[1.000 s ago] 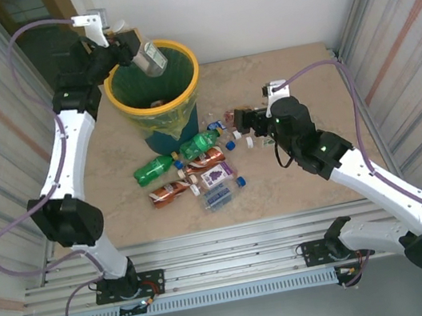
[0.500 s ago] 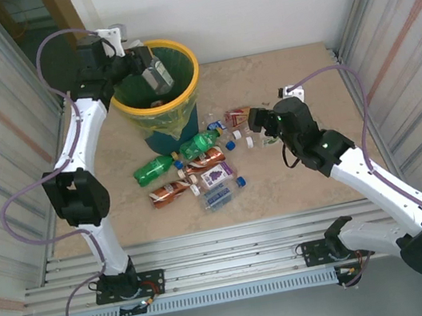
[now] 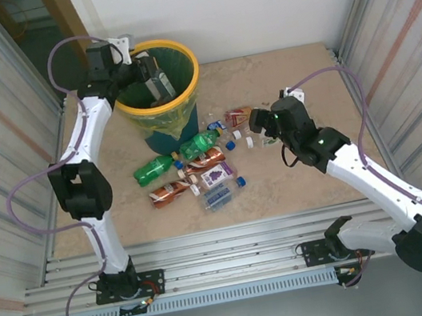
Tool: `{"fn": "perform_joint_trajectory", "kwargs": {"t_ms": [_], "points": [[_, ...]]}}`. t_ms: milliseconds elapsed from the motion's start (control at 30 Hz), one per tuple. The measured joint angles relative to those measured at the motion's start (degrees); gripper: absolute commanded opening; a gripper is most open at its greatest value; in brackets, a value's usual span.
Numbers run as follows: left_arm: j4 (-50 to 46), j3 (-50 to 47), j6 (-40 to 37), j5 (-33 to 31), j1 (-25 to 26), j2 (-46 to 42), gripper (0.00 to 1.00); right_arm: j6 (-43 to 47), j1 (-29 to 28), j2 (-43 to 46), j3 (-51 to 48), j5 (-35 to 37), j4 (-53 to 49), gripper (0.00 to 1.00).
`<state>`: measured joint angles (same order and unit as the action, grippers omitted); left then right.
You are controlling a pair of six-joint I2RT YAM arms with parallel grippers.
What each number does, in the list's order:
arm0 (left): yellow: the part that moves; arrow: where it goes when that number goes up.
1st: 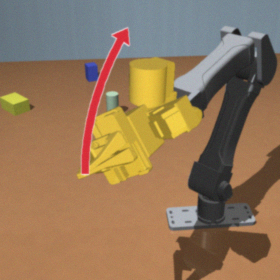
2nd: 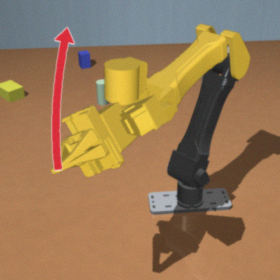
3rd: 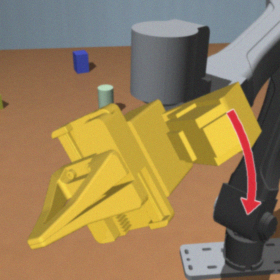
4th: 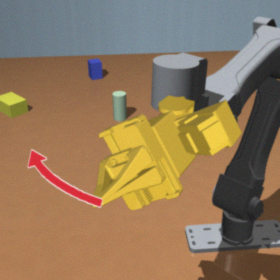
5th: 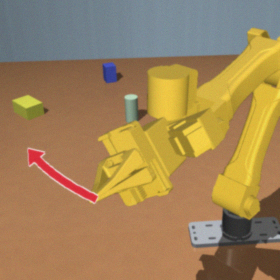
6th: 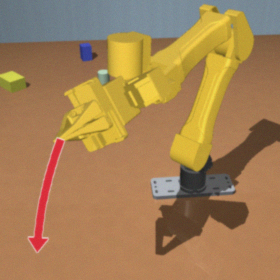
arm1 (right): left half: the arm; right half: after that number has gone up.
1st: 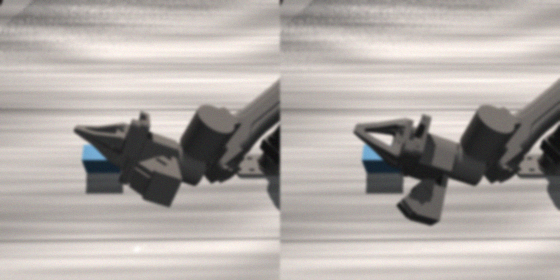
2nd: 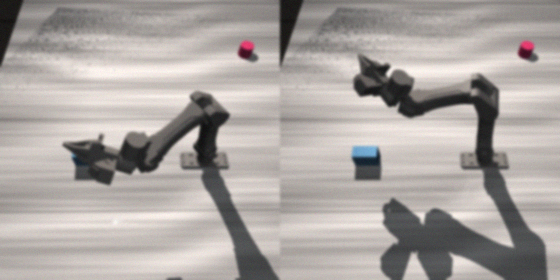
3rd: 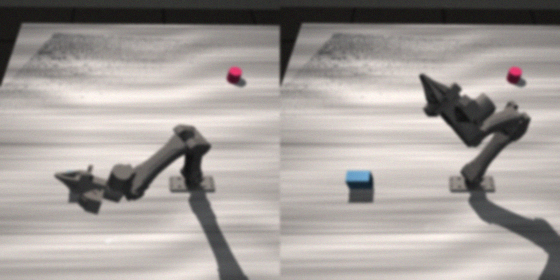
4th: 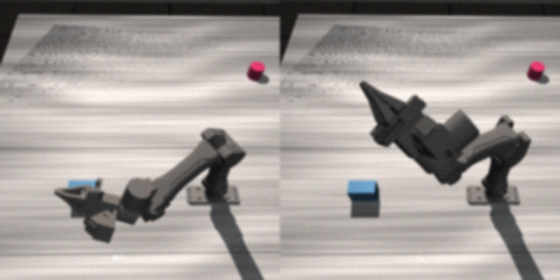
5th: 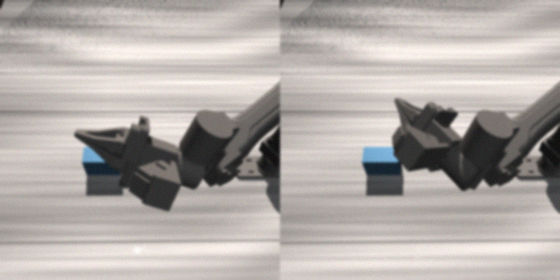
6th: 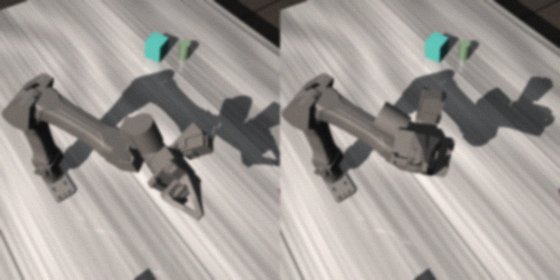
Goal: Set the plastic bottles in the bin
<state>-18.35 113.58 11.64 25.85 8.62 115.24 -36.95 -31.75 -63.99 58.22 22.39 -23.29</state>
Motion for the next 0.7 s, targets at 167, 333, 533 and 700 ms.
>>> {"fn": "perform_joint_trajectory", "kwargs": {"t_ms": [167, 333, 533, 700], "points": [[-0.28, 0.00, -0.83, 0.00, 0.00, 1.27, 0.58, -0.44, 0.04, -0.39, 0.00, -0.09, -0.15, 0.98], [-0.44, 0.00, -1.46, 0.00, 0.00, 1.75, 0.74, -1.46, 0.63, -0.48, 0.00, -0.11, -0.44, 0.98], [-0.72, 0.52, -1.60, -0.02, 0.00, 1.75, 0.82, -1.68, 0.66, -0.50, 0.00, -0.11, -0.44, 0.98], [-1.03, 1.95, -2.05, -0.07, 0.00, 1.68, 0.84, -2.08, 0.66, -0.50, 0.00, -0.11, -0.52, 0.98]]}}
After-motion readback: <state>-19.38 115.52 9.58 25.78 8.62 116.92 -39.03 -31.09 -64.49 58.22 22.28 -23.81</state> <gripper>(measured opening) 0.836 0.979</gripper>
